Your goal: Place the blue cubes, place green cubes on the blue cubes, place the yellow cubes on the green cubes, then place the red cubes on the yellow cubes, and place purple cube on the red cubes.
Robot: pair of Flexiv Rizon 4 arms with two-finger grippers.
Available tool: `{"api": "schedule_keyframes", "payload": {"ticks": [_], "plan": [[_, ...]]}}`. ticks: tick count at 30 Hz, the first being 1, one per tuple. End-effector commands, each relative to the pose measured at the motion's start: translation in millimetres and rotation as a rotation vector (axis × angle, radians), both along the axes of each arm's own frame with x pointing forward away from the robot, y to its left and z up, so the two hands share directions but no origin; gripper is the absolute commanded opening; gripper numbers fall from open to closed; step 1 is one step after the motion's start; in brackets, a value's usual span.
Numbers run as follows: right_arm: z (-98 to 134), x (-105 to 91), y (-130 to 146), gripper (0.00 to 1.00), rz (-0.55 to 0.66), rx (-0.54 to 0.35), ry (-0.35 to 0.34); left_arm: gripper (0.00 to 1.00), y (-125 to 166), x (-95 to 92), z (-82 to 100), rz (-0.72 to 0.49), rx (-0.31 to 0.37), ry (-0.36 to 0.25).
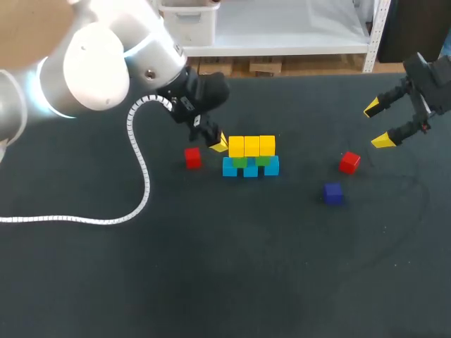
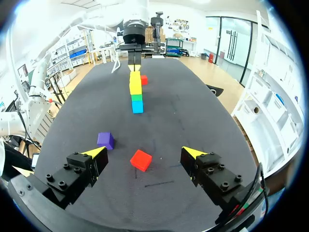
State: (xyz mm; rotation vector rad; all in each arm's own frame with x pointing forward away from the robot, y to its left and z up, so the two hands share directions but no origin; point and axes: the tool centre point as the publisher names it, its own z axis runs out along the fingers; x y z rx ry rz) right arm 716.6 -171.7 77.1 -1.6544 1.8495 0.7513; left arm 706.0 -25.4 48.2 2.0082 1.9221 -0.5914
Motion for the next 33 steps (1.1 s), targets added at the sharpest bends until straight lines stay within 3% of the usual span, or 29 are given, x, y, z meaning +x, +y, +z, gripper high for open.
{"api": "schedule_keyframes", "payload": {"ticks": [1, 6, 7, 8, 11, 13, 24, 29, 33], "plan": [[-1, 0.8, 0, 1.00, 0.001, 0.002, 0.000, 0.00, 0, 2.6, -0.5, 0.000, 0.003, 0.004], [-1, 0.8, 0, 1.00, 0.001, 0.002, 0.000, 0.00, 11, 0.4, 3.5, 0.035, 0.011, 0.004], [-1, 0.8, 0, 1.00, 0.001, 0.002, 0.000, 0.07, 14, -0.7, 6.5, 0.038, 0.013, 0.002], [-1, 0.8, 0, 1.00, 0.001, 0.002, 0.000, 0.34, 18, -1.7, 9.3, 0.044, 0.021, -0.001], [-1, 0.8, 0, 1.00, 0.001, 0.002, 0.000, 0.82, 32, -4.8, 18.3, 0.074, 0.033, -0.021], [-1, 0.8, 0, 1.00, 0.001, 0.002, 0.000, 1.00, 40, -6.2, 21.7, 0.079, 0.035, -0.027], [-1, 0.8, 0, 1.00, 0.001, 0.002, 0.000, 1.00, 74, 5.0, 4.7, 0.145, 0.072, -0.047], [-1, 0.8, 0, 1.00, 0.001, 0.002, 0.000, 1.00, 73, 14.0, -12.8, 0.198, 0.018, -0.070], [-1, 0.8, 0, 1.00, 0.001, 0.002, 0.000, 1.00, 71, 18.7, -25.6, 0.205, 0.018, -0.066]]}}
